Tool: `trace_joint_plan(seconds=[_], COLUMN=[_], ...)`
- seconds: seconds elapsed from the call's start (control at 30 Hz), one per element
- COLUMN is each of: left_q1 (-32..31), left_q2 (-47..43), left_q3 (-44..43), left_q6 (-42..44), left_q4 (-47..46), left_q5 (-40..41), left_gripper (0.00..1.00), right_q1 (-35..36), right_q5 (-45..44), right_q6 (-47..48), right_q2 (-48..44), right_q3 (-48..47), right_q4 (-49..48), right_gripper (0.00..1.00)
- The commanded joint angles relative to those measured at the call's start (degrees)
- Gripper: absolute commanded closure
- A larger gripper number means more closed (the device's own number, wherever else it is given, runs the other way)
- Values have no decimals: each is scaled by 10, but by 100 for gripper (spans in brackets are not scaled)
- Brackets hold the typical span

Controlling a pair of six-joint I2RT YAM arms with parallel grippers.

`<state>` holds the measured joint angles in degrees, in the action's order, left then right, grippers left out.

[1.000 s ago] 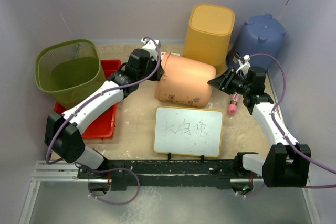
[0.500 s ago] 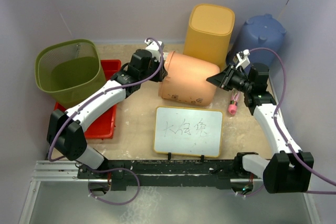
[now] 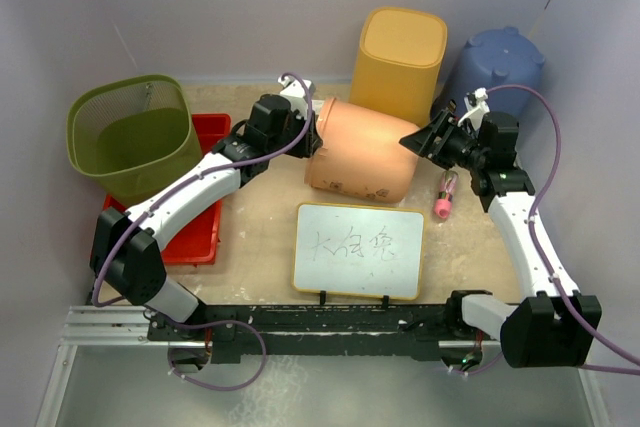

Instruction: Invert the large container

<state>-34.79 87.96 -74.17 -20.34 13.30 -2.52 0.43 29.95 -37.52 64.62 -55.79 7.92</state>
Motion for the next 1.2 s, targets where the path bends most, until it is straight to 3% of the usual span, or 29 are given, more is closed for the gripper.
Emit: trace_joint_plan(seconds=[0.0,0.23,0.53,0.97,1.17], left_q1=[-3,-6,-7,-7,-7], left_q2=[-25,-25,-13,28,31], left_q3=[-17,-40,-51,-50,-48], left_q6=[12,28,24,19,19], left_q4=[15,8,-27,-33,-30], left_q5=[8,24,38,30,30], left_gripper=[67,54,54,65,79], right_q1=[-3,-4,-4,-4,-4], right_q5=[-45,-49,-7,33,32], right_q6=[-3,-6,-21,-20,-19], right_q2=[6,13,29,28,32], right_q3=[2,10,34,51,54], right_q4=[9,1,-27,-55,-55], right_gripper=[31,27,27,27,27])
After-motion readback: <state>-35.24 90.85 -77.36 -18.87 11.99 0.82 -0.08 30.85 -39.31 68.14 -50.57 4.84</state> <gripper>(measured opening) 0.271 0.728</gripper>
